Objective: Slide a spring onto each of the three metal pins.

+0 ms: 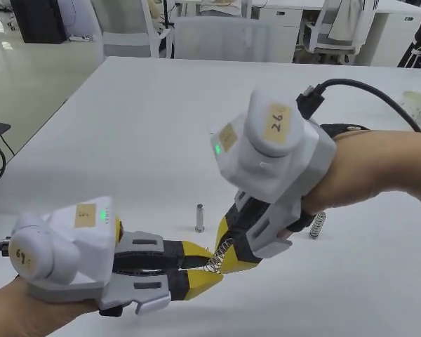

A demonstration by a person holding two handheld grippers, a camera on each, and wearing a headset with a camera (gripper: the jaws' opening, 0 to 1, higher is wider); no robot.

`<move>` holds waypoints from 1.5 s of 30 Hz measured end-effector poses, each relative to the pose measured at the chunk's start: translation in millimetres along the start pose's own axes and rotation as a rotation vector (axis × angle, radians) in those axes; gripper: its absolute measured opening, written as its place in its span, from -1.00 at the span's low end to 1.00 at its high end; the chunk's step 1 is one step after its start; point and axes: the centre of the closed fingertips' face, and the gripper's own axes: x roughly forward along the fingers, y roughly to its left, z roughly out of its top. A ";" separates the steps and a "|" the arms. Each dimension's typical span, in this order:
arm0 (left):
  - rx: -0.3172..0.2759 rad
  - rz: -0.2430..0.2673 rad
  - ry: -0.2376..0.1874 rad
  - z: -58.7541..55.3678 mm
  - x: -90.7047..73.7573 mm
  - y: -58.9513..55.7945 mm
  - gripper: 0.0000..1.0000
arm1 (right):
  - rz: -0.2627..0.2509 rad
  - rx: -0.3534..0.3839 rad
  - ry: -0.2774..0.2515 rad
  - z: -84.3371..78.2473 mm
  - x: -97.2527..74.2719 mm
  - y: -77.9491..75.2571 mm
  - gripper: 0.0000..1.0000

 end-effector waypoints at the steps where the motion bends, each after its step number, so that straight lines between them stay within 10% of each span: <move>1: -0.001 0.000 0.000 -0.1 0.1 0.1 -0.95 | 0.002 0.000 -0.005 1.4 0.0 0.0 -0.82; 18: -0.014 0.003 0.002 -1.8 1.7 1.1 -0.94 | 0.007 -0.009 0.006 5.6 0.7 -1.0 -0.82; 45: -0.091 0.084 -0.001 -8.9 -10.3 18.5 -0.22 | -0.038 0.020 0.063 -20.3 -11.2 -13.9 -0.82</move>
